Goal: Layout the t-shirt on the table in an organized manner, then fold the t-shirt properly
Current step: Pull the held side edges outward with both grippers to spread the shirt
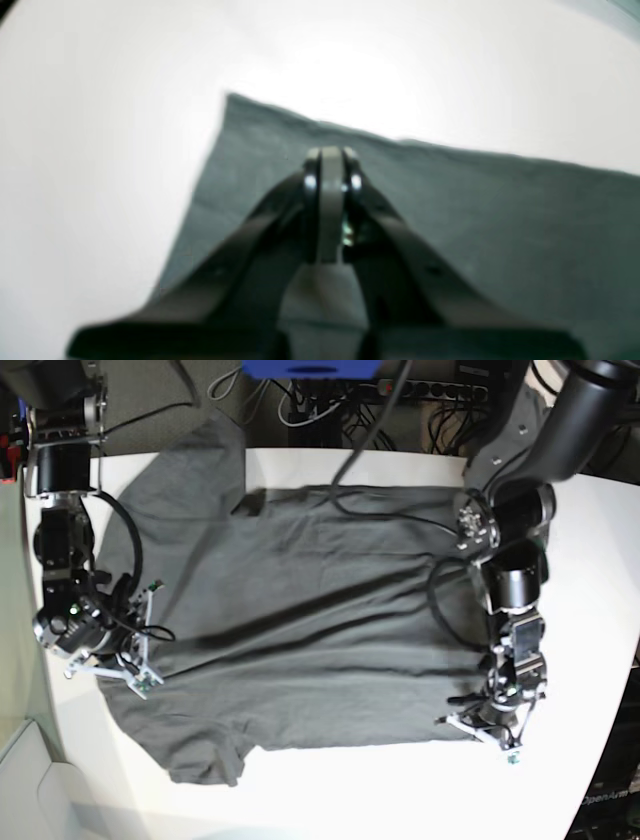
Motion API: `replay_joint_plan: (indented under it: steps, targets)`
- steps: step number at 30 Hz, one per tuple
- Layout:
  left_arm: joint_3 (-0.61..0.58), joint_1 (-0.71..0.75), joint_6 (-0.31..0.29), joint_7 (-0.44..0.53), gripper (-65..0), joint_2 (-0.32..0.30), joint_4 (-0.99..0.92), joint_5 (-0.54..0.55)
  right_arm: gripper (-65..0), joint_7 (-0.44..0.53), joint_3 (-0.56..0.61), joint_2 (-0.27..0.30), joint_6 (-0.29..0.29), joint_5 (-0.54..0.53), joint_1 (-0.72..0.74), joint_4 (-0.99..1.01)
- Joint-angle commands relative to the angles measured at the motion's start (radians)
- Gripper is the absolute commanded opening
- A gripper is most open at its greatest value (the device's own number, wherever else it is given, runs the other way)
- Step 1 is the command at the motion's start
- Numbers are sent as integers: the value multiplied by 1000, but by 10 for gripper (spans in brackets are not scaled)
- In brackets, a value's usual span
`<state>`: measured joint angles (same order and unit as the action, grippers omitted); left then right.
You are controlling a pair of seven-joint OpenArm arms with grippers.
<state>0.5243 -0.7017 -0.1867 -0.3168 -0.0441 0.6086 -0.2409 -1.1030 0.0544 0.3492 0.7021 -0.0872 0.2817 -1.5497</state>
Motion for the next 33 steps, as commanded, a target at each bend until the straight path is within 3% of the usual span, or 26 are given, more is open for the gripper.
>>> replay_joint_plan:
  steps: [1, 6, 10, 13, 22, 33]
  targets:
    - [-17, -43, 2, 5, -648, -17, 7, 4, -601, 13, -6, 11, -4, -4, 20, -18]
    - [-57, -49, 3, -51, -648, -17, -105, 13, -601, 11, -6, 9, -4, -4, 20, -15]
    - [-57, -43, 94, -41, -648, -38, -154, 13, -601, 11, -6, 9, -4, -4, 20, -15]
    - [-56, -43, 125, 0, -648, -73, -195, 13, -601, 11, -6, -9, -4, 2, 20, -15]
    - [-56, -22, 128, 114, -648, -164, -350, 15, -600, 10, -6, -17, -4, 2, -20, -19]
    - [-56, -3, 128, 118, -648, -259, -349, 15, -600, 10, -6, -14, -4, 2, -22, -19]
